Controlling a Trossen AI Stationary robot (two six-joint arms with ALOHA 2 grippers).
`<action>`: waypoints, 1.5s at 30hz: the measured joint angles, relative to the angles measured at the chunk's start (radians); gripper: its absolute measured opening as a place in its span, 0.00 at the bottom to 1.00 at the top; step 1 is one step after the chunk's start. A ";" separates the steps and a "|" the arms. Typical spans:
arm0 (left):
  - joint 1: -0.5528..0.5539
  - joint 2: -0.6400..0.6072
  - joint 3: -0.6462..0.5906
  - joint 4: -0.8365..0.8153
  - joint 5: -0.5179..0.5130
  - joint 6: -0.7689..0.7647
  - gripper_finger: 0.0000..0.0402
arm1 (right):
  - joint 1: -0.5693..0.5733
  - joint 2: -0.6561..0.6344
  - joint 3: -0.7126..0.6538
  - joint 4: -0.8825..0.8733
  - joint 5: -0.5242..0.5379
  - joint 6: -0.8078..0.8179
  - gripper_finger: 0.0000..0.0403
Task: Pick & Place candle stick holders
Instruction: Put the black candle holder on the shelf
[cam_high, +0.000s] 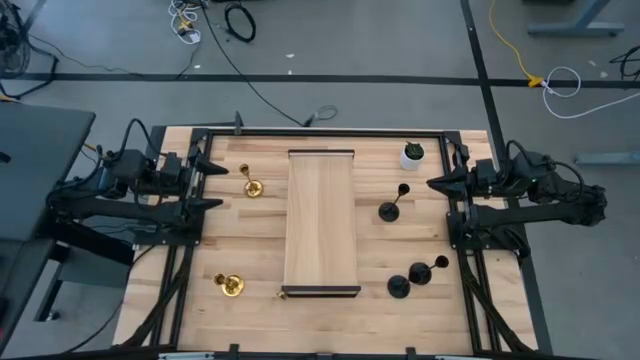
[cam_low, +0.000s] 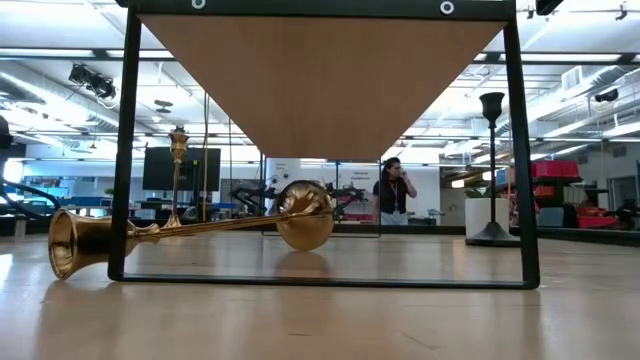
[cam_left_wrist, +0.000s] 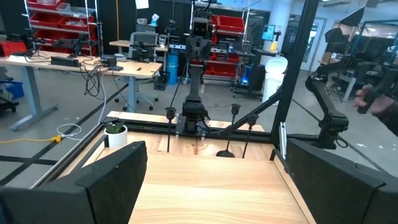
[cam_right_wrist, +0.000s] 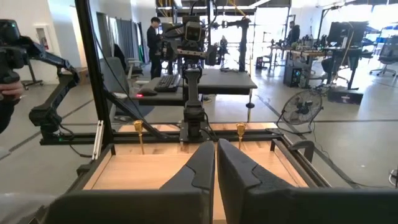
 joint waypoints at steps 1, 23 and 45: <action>0.000 0.000 0.000 0.000 0.000 -0.001 0.95 | 0.000 0.000 0.000 0.012 0.005 0.000 0.05; 0.000 0.000 0.000 0.014 -0.002 -0.005 0.95 | 0.000 0.081 -0.072 -0.307 0.237 0.144 0.05; 0.000 0.000 0.000 0.022 -0.007 -0.032 0.95 | 0.000 0.125 -0.167 -0.295 0.246 0.253 0.24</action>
